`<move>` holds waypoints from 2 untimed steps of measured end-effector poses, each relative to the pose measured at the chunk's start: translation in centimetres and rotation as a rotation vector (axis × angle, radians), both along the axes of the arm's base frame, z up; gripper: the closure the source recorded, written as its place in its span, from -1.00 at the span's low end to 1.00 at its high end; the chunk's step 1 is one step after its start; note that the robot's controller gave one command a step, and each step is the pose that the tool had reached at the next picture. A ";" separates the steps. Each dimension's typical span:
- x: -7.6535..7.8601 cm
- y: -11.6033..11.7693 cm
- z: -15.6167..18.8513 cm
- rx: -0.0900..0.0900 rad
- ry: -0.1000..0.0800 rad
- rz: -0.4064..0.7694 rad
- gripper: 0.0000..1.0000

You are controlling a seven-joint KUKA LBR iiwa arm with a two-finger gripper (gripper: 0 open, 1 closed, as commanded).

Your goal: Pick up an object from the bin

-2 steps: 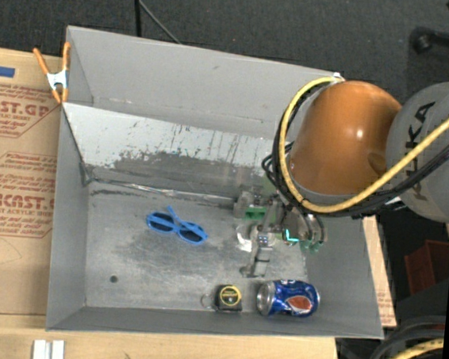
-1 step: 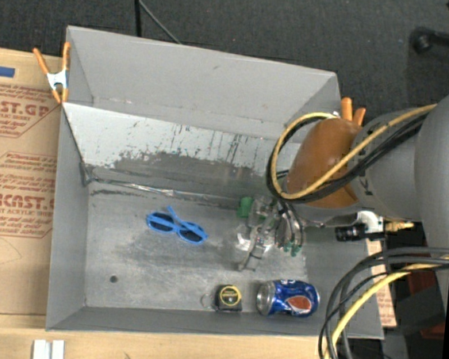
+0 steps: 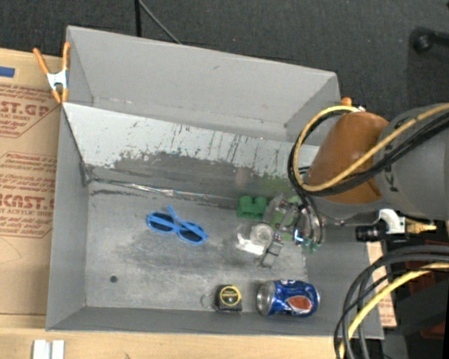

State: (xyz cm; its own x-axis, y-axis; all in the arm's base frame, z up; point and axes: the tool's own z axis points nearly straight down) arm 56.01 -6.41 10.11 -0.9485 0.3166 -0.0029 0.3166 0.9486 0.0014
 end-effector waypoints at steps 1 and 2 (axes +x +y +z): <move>0.0 2.2 -0.2 0.002 0.002 -0.143 -1.00; 3.4 4.3 -3.2 0.001 -0.001 -0.176 -1.00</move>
Offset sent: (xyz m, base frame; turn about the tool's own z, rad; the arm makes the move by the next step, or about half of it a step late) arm -0.0002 0.0198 -0.0011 0.1450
